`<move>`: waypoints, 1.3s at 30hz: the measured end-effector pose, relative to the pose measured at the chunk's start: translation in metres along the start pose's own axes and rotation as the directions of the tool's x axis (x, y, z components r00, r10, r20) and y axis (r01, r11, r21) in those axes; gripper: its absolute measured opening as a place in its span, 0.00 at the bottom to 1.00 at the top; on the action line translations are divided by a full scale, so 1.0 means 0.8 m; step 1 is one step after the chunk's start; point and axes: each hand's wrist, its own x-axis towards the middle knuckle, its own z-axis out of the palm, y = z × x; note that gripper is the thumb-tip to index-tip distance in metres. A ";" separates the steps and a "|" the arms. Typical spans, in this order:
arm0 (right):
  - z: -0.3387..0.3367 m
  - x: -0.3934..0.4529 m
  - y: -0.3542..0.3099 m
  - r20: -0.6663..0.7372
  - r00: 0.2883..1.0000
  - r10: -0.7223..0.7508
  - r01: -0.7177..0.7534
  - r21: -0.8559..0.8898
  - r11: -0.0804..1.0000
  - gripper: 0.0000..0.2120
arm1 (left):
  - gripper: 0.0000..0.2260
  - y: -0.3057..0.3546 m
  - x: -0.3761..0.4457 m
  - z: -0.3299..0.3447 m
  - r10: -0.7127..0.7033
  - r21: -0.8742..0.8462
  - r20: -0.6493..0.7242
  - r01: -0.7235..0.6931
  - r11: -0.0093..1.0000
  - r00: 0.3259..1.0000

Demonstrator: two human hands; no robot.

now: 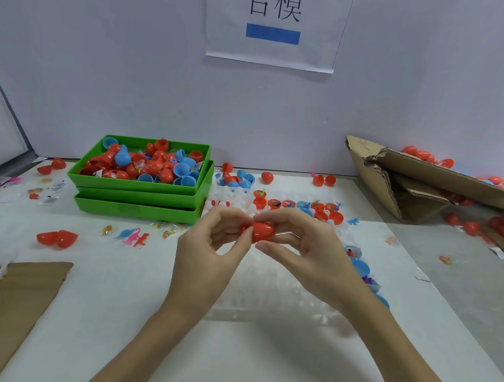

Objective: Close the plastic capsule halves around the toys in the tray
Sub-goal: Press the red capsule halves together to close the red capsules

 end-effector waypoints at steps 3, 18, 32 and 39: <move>0.003 -0.002 0.001 -0.006 1.000 -0.024 0.023 -0.047 0.999 0.15 | 0.06 0.001 0.001 0.000 -0.037 -0.041 -0.019 0.037 0.998 0.999; -0.003 0.000 -0.003 -0.044 0.997 0.070 -0.070 0.019 0.997 0.12 | 0.14 0.001 0.002 -0.009 0.044 -0.016 0.123 -0.042 0.999 0.991; 0.018 -0.003 -0.009 -0.110 0.988 0.108 -0.088 0.179 0.980 0.11 | 0.10 0.005 -0.001 0.000 0.066 0.021 0.007 -0.066 0.998 0.998; 0.028 -0.004 -0.014 -0.173 0.974 0.146 -0.092 0.285 0.954 0.11 | 0.09 0.005 -0.001 0.000 0.061 -0.058 -0.017 -0.062 0.996 0.998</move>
